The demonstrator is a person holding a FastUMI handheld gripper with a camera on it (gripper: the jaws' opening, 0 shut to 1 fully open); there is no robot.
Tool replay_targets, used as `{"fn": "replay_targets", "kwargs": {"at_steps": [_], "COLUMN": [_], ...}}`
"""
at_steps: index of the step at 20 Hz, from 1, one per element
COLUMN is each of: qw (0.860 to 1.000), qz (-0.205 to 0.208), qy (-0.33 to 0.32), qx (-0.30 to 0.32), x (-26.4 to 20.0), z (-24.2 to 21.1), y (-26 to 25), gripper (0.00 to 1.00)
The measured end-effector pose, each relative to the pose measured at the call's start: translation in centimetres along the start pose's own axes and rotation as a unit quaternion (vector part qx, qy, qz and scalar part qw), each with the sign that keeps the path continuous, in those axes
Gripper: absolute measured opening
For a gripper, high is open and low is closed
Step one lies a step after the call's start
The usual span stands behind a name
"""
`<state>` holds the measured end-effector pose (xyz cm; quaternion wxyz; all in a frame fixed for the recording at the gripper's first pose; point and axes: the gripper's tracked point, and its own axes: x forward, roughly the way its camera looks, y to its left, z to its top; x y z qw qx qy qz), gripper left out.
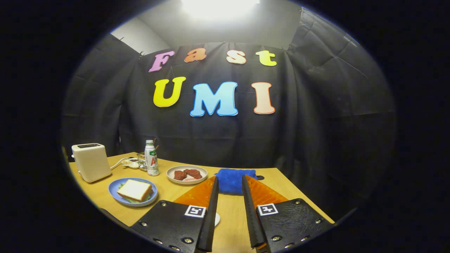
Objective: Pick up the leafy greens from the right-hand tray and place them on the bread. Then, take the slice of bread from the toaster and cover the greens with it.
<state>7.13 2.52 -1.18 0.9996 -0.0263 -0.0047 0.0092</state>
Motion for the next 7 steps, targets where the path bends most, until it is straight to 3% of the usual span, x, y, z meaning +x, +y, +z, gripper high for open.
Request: {"fn": "replay_targets", "kwargs": {"at_steps": [4, 7], "qw": [1.000, 0.999], "qz": [0.020, 0.010], "qy": [0.004, -0.022], "qx": [0.014, -0.028], "x": [-0.1, 1.7], "z": [-1.7, -2.5], "y": [-6.2, -12.2], "gripper": [0.39, 0.39]}}
